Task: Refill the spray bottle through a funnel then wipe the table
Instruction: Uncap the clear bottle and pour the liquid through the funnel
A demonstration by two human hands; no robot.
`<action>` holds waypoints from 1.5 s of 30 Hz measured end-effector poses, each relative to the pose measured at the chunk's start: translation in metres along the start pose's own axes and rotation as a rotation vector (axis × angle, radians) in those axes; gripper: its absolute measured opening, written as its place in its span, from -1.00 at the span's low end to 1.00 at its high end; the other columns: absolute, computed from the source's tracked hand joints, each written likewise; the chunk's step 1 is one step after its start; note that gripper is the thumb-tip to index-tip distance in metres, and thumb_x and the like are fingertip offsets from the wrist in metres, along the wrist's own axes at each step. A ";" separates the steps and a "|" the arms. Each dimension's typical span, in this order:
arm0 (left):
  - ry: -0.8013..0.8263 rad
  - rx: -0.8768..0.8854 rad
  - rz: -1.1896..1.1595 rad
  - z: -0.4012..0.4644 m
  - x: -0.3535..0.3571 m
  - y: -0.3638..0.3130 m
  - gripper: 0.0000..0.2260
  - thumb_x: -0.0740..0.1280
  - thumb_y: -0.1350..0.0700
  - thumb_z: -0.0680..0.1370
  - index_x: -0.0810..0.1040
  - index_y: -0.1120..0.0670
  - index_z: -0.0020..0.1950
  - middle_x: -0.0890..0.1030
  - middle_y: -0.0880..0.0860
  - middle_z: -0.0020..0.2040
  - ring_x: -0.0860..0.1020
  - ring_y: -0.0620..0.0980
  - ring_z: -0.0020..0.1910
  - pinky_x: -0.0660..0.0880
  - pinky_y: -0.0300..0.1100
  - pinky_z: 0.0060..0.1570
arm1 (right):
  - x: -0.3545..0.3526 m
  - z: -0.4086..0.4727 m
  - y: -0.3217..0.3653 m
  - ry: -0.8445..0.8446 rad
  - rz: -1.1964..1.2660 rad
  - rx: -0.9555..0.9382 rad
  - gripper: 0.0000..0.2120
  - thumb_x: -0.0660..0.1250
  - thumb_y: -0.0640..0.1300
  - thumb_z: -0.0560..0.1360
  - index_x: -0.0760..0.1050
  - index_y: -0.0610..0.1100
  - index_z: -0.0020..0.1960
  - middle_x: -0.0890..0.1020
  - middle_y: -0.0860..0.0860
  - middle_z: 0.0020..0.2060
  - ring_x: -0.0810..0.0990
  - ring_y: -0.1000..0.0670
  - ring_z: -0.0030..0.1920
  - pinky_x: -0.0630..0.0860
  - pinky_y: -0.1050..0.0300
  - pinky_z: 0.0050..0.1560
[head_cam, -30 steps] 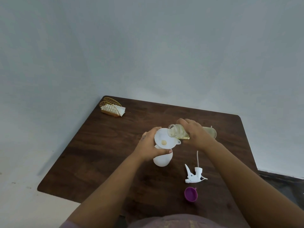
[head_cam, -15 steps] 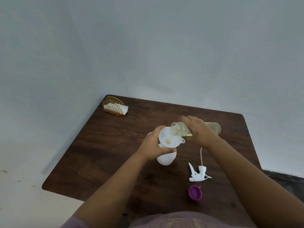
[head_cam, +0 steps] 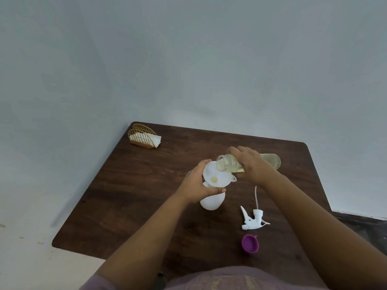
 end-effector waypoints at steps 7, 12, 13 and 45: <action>-0.003 0.013 -0.021 0.001 -0.002 0.000 -0.27 0.59 -0.10 0.31 0.31 -0.12 0.39 0.48 -0.19 0.25 0.48 -0.11 0.23 0.54 -0.04 0.19 | -0.001 0.001 0.001 -0.001 -0.008 0.002 -0.51 0.51 -0.07 0.30 0.39 -0.01 0.16 0.48 0.05 -0.12 0.44 0.03 -0.10 0.33 0.12 -0.06; 0.004 0.013 -0.024 0.001 -0.003 -0.001 -0.27 0.59 -0.07 0.33 0.30 -0.12 0.39 0.47 -0.19 0.25 0.47 -0.11 0.23 0.54 -0.08 0.19 | -0.002 0.001 0.000 0.005 -0.016 0.006 -0.49 0.52 -0.08 0.30 0.39 -0.02 0.18 0.49 0.05 -0.11 0.45 0.02 -0.09 0.31 0.14 -0.05; 0.006 0.015 -0.022 0.001 -0.003 -0.002 -0.28 0.59 -0.07 0.33 0.30 -0.12 0.39 0.45 -0.21 0.23 0.47 -0.12 0.22 0.54 -0.10 0.19 | -0.002 0.000 0.000 0.007 -0.017 0.006 -0.48 0.52 -0.08 0.30 0.39 -0.02 0.19 0.49 0.05 -0.10 0.44 0.02 -0.09 0.30 0.15 -0.05; 0.002 0.014 -0.037 -0.002 -0.004 -0.001 -0.25 0.59 -0.05 0.33 0.30 -0.10 0.42 0.46 -0.20 0.24 0.46 -0.11 0.24 0.54 -0.06 0.20 | -0.002 0.002 0.002 0.051 -0.068 0.008 -0.49 0.50 -0.08 0.32 0.37 -0.01 0.20 0.47 0.05 -0.08 0.43 0.02 -0.06 0.33 0.12 -0.02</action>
Point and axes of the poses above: each hand's wrist, its own z-axis towards the middle knuckle, its own x-axis out of the palm, y = z × x, the point moved 7 cm from there along z, towards the middle knuckle
